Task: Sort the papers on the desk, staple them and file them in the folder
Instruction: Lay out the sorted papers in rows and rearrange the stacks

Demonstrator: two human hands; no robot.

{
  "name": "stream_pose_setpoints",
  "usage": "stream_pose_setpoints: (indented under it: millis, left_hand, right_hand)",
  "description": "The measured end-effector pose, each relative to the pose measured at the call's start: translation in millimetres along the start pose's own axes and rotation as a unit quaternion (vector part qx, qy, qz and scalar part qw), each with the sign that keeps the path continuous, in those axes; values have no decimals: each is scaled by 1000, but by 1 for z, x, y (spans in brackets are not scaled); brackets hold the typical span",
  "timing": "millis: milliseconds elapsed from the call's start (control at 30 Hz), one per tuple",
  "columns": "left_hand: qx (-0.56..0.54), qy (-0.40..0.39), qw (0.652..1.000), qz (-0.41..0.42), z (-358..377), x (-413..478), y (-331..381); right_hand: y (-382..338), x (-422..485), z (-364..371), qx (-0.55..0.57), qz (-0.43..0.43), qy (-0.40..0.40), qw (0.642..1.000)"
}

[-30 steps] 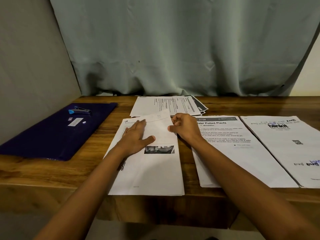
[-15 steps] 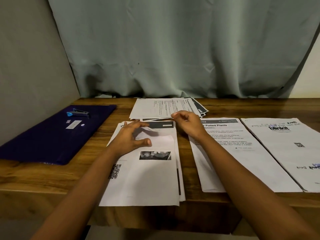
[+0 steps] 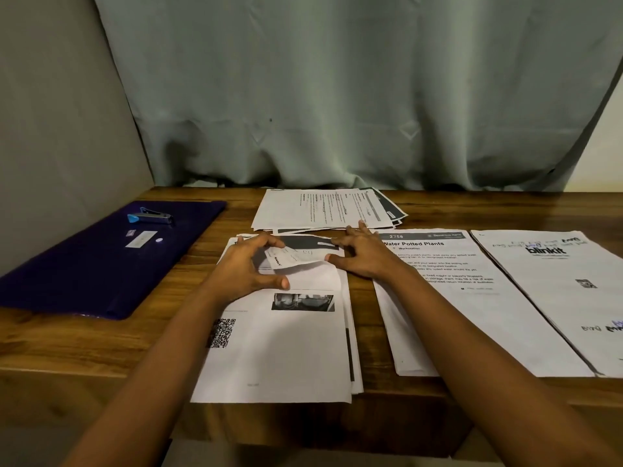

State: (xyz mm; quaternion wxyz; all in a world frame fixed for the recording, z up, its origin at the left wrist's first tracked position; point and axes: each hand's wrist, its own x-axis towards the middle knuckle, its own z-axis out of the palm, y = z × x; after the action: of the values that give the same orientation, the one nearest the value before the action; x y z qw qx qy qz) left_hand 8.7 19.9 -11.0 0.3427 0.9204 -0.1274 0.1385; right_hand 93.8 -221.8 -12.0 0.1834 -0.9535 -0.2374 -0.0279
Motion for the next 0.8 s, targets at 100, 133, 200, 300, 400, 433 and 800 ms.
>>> stream_pose_setpoints:
  millis: [100,133,200,300,400,433,800]
  left_hand:
    - [-2,3,1000,-6,0,0,-1]
    - [-2,2,1000,-6,0,1,-1]
    - [-4,3,1000,-7,0,1,0]
    - [-8,4,1000,-7,0,0,2]
    - [-10,2,1000,-12,0,-1,4]
    - [-5,3,1000,-13,0,-1,4]
    - [3,2,1000,-25,1,-2,3]
  right_hand:
    - [-2,-1,-1,16,0,-3,1000]
    - [-3,-1,-1,21,-3,-2,1000]
    - [-6,-4,-3,46,-17,5,999]
    - [-14,-10,-6,187,-34,28,981]
    - [-22,-13,-9,345,-28,36,937]
    - [-24,-13,-10,385,-27,35,922]
    - [-32,-14,-7,493,5,150,857]
